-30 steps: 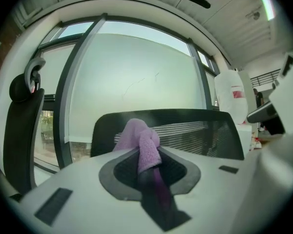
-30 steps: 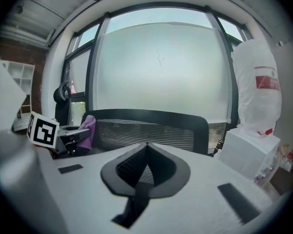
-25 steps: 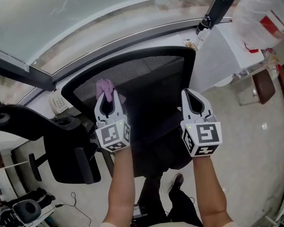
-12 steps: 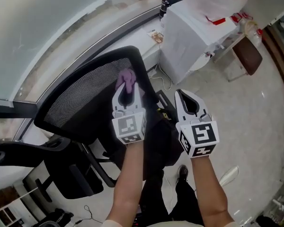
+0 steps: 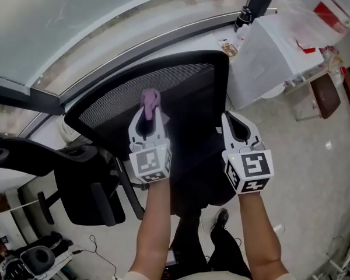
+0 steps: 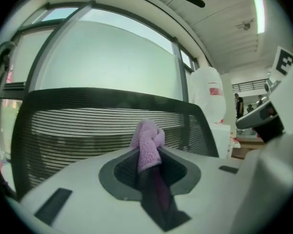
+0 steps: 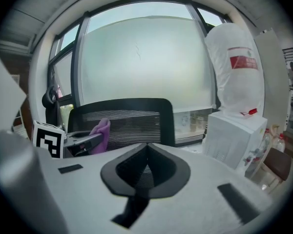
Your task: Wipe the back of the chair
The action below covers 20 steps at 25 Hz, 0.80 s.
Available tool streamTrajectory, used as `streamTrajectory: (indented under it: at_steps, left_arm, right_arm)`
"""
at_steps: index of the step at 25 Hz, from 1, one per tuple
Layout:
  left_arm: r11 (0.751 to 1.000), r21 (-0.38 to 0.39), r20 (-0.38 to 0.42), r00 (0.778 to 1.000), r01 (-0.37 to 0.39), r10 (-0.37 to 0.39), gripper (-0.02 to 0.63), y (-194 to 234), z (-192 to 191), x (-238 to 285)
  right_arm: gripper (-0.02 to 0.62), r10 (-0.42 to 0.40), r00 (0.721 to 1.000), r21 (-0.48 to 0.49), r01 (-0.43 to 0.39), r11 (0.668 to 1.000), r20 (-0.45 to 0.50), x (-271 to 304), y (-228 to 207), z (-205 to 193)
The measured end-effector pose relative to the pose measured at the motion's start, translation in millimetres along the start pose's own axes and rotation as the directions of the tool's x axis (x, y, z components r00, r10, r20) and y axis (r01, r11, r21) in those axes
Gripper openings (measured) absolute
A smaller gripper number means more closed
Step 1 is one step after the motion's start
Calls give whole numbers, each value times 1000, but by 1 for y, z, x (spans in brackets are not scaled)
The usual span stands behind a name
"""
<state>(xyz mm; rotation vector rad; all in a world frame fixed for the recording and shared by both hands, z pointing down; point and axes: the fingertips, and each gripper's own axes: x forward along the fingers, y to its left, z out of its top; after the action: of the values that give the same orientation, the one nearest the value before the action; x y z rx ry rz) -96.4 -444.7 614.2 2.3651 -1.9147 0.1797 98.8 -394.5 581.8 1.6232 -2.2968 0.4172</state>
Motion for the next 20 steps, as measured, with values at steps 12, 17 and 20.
streamTrajectory:
  at_steps: [12,17,20]
  left_arm:
    - [962,-17,11,962,-271,272,86,163,-8,-75]
    - [971,-50,15,972,-234,235,86,134,-8,-53]
    - [984,-77,23,986,-162,164,86,89,-7,-28]
  right_arm:
    - [-5,152,988,-60,-153,986,-18,52,118,-1]
    - [-5,106,994,-48,-107,993,-18,45,91,-6]
    - [-5,53,998,-34,-53,998,-24,33,56,-13]
